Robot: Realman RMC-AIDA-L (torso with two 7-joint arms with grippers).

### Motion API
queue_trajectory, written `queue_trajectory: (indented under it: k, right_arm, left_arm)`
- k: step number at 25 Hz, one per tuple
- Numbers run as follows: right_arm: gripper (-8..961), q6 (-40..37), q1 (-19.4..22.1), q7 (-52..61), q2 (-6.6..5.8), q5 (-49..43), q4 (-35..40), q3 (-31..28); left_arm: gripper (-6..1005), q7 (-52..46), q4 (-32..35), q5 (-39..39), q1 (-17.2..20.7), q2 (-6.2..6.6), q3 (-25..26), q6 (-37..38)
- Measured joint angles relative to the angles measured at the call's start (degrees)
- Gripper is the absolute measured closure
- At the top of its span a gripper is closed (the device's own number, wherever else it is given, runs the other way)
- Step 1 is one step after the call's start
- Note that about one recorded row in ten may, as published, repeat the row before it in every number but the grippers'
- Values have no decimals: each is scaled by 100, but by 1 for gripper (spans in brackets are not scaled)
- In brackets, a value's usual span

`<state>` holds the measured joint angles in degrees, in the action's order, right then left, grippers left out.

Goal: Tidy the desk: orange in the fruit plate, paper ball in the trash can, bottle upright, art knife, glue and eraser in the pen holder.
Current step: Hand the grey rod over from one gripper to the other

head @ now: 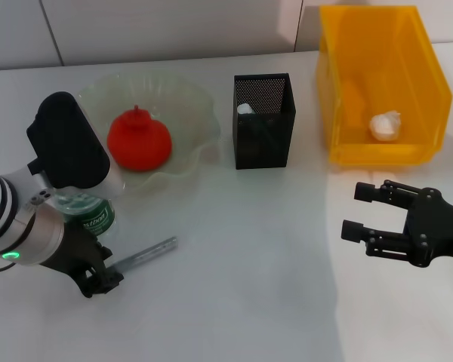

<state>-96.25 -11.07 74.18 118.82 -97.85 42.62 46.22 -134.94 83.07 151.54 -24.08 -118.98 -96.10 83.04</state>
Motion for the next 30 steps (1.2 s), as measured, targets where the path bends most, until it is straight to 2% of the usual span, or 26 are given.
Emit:
queue_trajectory:
  k: [17,30]
  right_arm:
    - [162,9,-18,0,0,-6,-26,0]
    - [162,35,-18,0,0,-6,-52,0]
  left_arm:
    - [635,23,-306,17,-107,-2,-83,-98]
    - [804,80,-394,3,-167,-9,-255,-109]
